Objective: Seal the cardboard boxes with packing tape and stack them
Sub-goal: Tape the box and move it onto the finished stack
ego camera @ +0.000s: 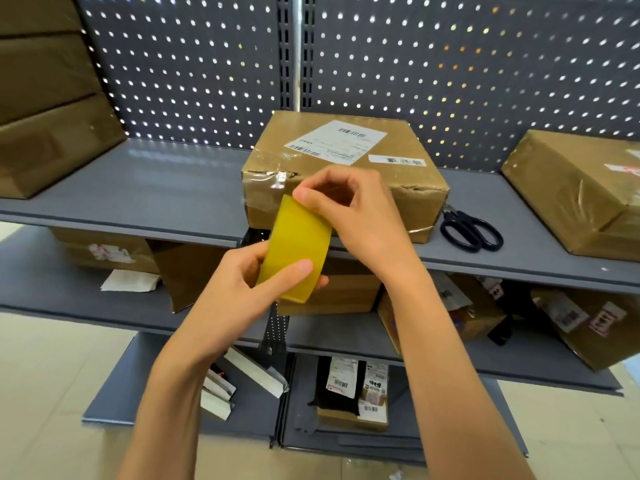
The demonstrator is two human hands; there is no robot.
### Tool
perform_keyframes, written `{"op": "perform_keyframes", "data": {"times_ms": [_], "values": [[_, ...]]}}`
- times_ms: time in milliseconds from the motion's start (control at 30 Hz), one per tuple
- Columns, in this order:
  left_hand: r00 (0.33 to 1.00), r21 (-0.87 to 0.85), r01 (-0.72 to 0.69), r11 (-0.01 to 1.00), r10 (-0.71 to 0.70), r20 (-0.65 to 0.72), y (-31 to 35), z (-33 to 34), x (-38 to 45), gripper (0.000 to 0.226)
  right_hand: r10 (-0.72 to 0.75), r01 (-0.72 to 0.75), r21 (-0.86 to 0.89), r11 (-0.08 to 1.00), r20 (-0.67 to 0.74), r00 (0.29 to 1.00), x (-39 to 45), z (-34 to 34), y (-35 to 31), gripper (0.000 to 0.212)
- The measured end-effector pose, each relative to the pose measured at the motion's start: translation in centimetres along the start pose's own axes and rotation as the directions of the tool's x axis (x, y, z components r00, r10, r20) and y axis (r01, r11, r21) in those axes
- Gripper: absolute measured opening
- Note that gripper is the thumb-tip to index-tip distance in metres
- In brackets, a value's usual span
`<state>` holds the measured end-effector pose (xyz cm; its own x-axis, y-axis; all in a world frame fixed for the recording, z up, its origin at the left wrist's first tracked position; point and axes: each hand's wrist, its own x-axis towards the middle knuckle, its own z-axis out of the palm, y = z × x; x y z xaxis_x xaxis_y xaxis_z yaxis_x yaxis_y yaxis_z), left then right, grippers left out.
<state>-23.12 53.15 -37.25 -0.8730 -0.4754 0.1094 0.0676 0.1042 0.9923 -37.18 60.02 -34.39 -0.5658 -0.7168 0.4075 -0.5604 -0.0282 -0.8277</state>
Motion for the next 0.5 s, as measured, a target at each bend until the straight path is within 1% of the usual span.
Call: {"op": "perform_keyframes", "data": {"times_ms": [67, 133, 200, 233, 300, 367, 433, 500], "values": [[0.998, -0.079, 0.004, 0.997, -0.009, -0.054, 0.3, -0.1, 0.2, 0.021, -0.051, 0.050, -0.032, 0.998, -0.026, 0.998, 0.5, 0.7, 0.0, 0.006], [0.988, -0.143, -0.017, 0.990, -0.005, -0.151, 0.8, 0.2, 0.4, 0.020, -0.103, 0.100, -0.036, 0.994, -0.095, 0.990, 1.0, 1.6, 0.3, 0.007], [0.968, -0.185, -0.009, 0.983, -0.038, -0.248, 1.2, 0.8, 0.6, 0.023, -0.185, 0.182, -0.034, 0.983, -0.177, 0.967, 1.7, 2.0, 0.1, 0.009], [0.959, -0.204, 0.018, 0.979, -0.075, -0.274, 1.4, 1.1, 0.7, 0.027, -0.240, 0.231, -0.066, 0.971, -0.218, 0.946, 2.1, 2.1, -0.2, 0.009], [0.947, -0.241, 0.100, 0.965, -0.166, -0.275, 1.7, 1.5, 1.0, 0.034, -0.335, 0.306, -0.146, 0.941, -0.254, 0.907, 3.0, 1.8, -0.9, 0.010], [0.939, -0.282, 0.147, 0.948, -0.223, -0.260, 2.0, 1.6, 1.0, 0.038, -0.358, 0.325, -0.178, 0.929, -0.206, 0.911, 3.9, 1.4, -1.1, 0.010], [0.952, -0.288, 0.120, 0.950, -0.193, -0.238, 2.3, 1.6, 0.8, 0.037, -0.328, 0.292, -0.198, 0.936, -0.186, 0.926, 5.3, 1.0, -0.7, 0.011], [0.966, -0.285, 0.077, 0.955, -0.142, -0.214, 2.5, 1.8, 0.6, 0.028, -0.280, 0.238, -0.239, 0.942, -0.162, 0.946, 6.8, 0.6, -0.1, 0.010]]}}
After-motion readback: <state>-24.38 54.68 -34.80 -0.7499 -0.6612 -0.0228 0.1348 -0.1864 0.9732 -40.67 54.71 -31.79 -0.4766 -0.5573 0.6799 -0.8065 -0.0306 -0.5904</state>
